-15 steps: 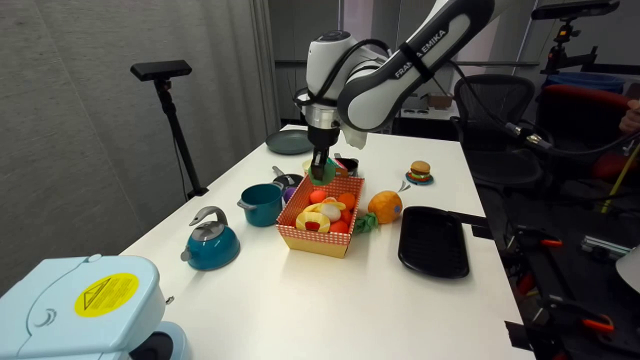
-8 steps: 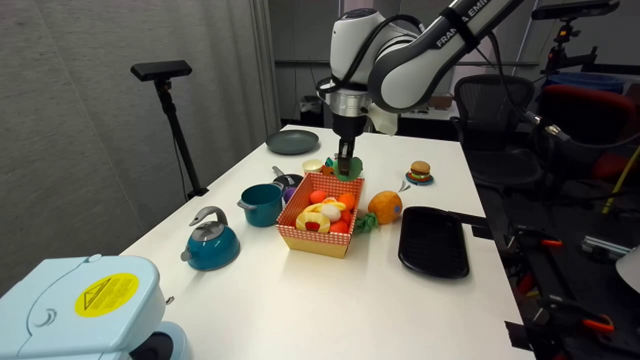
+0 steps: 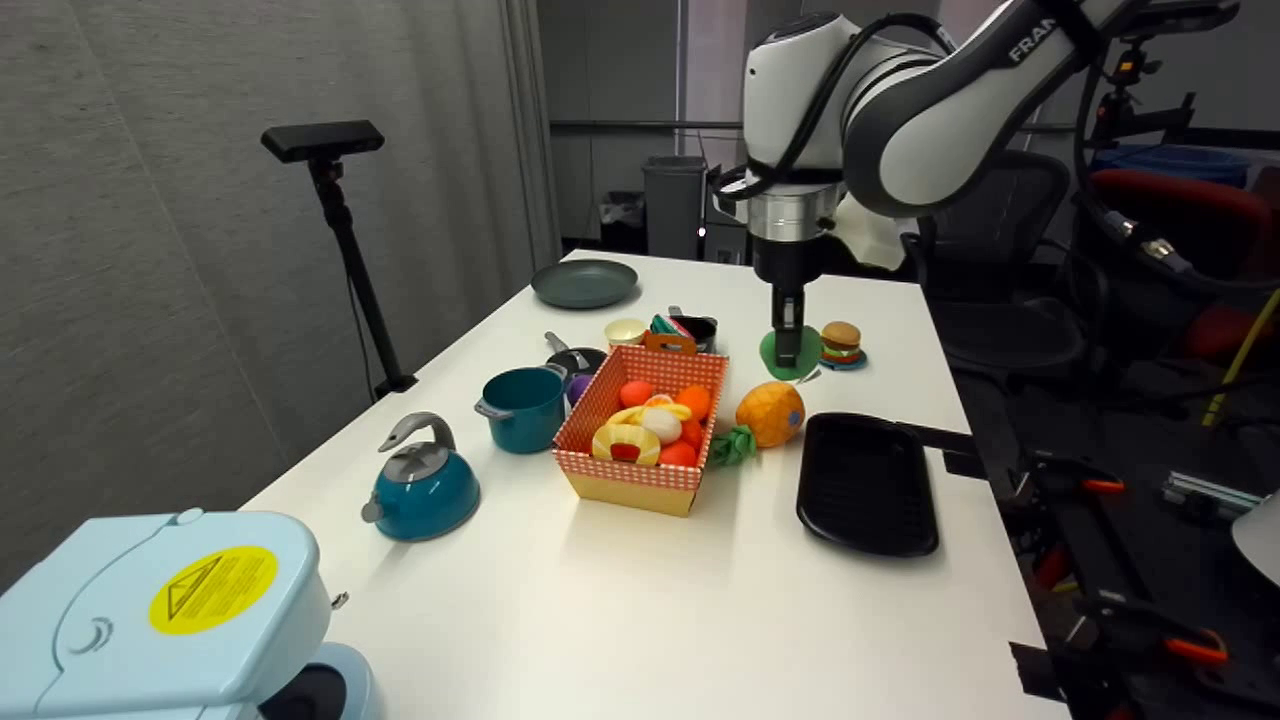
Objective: Take the green object from the box and place it on the black plate
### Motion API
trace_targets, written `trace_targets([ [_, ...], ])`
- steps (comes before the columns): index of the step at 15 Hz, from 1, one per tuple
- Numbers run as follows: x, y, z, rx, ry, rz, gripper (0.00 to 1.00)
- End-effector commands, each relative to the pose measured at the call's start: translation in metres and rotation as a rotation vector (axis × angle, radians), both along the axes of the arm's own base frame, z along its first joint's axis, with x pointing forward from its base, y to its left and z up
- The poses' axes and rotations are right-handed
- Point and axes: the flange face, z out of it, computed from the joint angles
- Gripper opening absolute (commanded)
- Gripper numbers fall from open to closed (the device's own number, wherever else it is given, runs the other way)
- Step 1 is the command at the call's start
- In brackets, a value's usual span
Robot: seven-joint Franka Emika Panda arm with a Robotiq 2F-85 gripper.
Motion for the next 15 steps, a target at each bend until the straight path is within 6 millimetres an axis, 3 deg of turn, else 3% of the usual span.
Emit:
trace_targets([
  [1, -0.054, 0.003, 0.012, -0.010, 0.039, 0.034, 0.06],
  [8, -0.113, 0.005, 0.003, 0.000, 0.095, 0.048, 0.06],
  [10, -0.122, 0.003, -0.003, 0.004, 0.109, 0.045, 0.50],
  [12, -0.129, 0.002, -0.009, 0.006, 0.122, 0.044, 0.52],
  [15, -0.134, 0.001, -0.017, 0.012, 0.137, 0.037, 0.76],
])
